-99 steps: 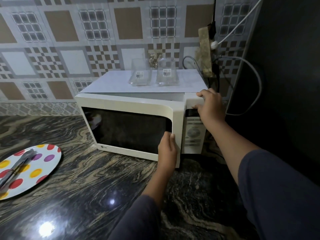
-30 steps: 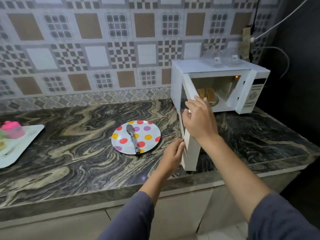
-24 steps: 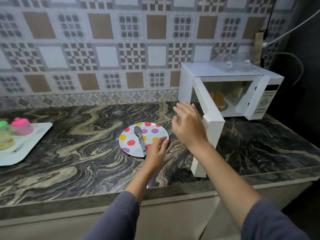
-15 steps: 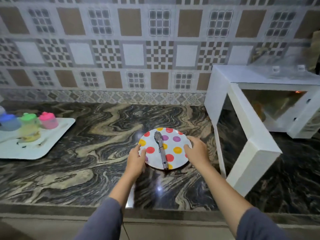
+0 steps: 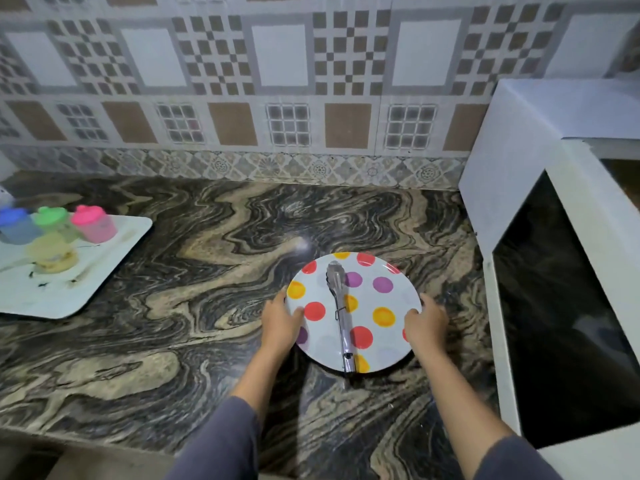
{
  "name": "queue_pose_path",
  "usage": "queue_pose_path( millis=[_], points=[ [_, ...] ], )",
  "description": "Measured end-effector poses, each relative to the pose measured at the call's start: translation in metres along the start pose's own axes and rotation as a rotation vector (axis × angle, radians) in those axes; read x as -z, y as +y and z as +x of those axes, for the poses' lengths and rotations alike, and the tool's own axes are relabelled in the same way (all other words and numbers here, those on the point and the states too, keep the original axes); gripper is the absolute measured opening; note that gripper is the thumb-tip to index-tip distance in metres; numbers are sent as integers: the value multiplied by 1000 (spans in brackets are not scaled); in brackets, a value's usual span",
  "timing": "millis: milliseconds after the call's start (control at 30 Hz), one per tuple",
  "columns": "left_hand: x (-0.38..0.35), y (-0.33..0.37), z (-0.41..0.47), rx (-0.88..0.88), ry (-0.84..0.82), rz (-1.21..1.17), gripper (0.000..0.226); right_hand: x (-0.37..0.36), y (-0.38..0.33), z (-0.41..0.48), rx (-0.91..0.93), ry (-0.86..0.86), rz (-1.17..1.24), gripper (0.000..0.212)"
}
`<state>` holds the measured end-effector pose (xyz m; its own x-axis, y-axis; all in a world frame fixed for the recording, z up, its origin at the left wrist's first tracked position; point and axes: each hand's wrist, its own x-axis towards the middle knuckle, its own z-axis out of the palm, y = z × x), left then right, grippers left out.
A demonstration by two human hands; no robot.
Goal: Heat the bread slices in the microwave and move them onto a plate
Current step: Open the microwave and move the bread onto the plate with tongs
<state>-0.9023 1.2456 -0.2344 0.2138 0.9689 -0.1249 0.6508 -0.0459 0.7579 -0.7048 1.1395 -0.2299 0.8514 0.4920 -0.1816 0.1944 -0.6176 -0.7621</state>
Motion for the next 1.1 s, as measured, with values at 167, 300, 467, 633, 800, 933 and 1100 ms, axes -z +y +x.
queue_pose_path(
  millis=[167, 300, 467, 633, 800, 933, 1100],
  points=[
    [-3, -1, -10, 19, 17, -173, 37, -6, 6, -9, 30, 46, -8, 43],
    [-6, -2, -30, 31, 54, -318, 35, -4, 11, -28, 37, 82, 70, 46],
    [8, -1, -71, -22, 23, -359, 46, 9, 24, -68, 42, 117, 148, 46],
    [33, -19, -122, -101, 14, -414, 44, 22, 41, -129, 54, 144, 175, 46],
    [56, -36, -184, -123, -8, -486, 44, 35, 62, -194, 71, 166, 201, 47],
    [64, -61, -216, -127, 9, -467, 39, 46, 79, -237, 70, 153, 193, 47],
    [64, -80, -256, -103, 11, -432, 47, 65, 102, -275, 70, 144, 198, 46]
  ],
)
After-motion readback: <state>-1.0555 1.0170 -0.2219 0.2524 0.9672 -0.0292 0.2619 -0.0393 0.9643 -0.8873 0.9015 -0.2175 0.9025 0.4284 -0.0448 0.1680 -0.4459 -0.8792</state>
